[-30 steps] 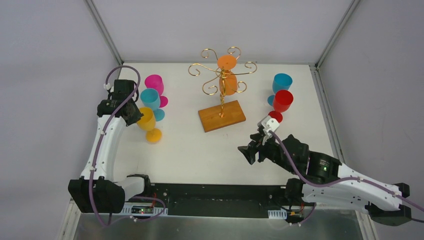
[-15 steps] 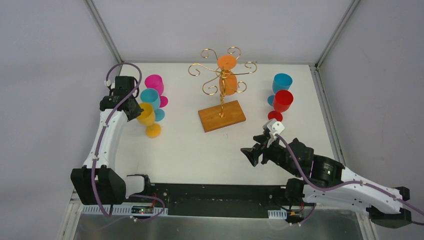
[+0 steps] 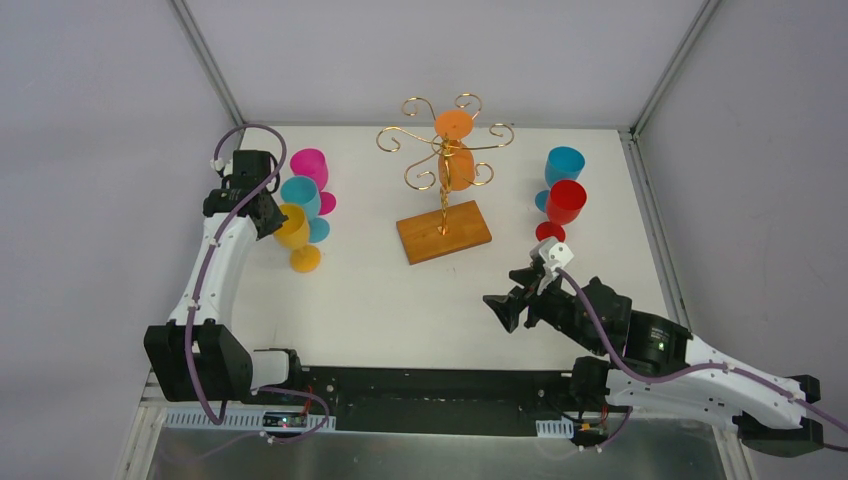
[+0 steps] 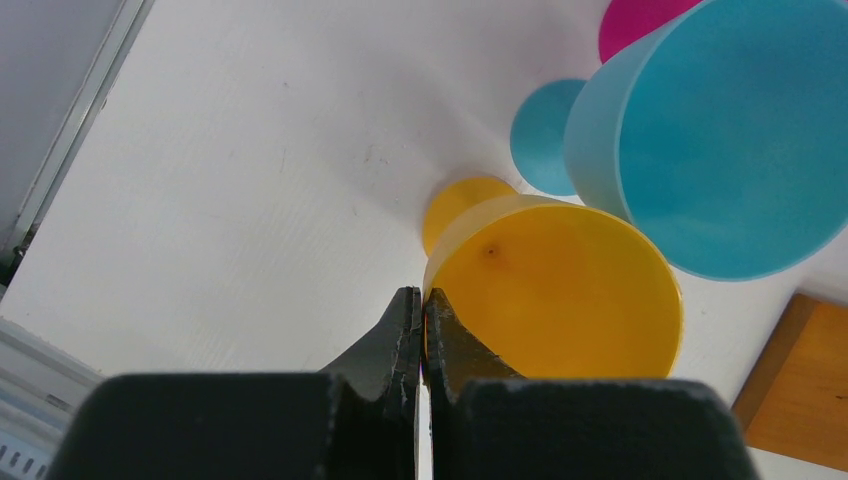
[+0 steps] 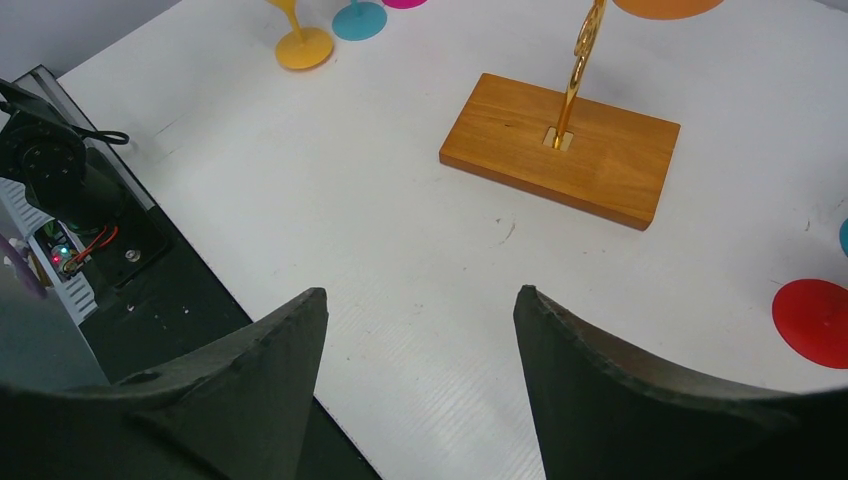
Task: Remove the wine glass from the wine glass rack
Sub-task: Place the wine glass at the center of the board.
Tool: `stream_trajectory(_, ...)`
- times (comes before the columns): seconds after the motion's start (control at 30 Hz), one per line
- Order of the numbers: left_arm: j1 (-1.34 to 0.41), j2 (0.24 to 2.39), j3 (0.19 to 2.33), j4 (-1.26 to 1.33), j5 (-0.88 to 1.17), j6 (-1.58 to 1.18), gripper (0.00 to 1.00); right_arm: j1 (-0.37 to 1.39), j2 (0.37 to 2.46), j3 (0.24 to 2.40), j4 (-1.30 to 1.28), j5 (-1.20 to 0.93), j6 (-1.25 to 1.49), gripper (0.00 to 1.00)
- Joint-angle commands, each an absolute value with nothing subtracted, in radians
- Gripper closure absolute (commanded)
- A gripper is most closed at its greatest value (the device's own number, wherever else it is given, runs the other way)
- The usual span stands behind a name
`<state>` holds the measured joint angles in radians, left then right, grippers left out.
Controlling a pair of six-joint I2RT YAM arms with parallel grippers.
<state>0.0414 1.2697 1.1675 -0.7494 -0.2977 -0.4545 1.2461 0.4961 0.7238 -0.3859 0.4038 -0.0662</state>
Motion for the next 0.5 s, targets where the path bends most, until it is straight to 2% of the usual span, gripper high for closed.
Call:
stream_trajectory(0.0, 0.051, 1.266, 1.159, -0.723, -0.308, -0.425, 1.0, 1.247, 0.502, 0.741, -0.359, 0.423, -0.054, 0.28)
stream_trajectory(0.47, 0.051, 1.269, 1.134, -0.719, -0.298, -0.417, 1.0, 1.247, 0.513, 0.75, -0.355, 0.422, -0.041, 0.26)
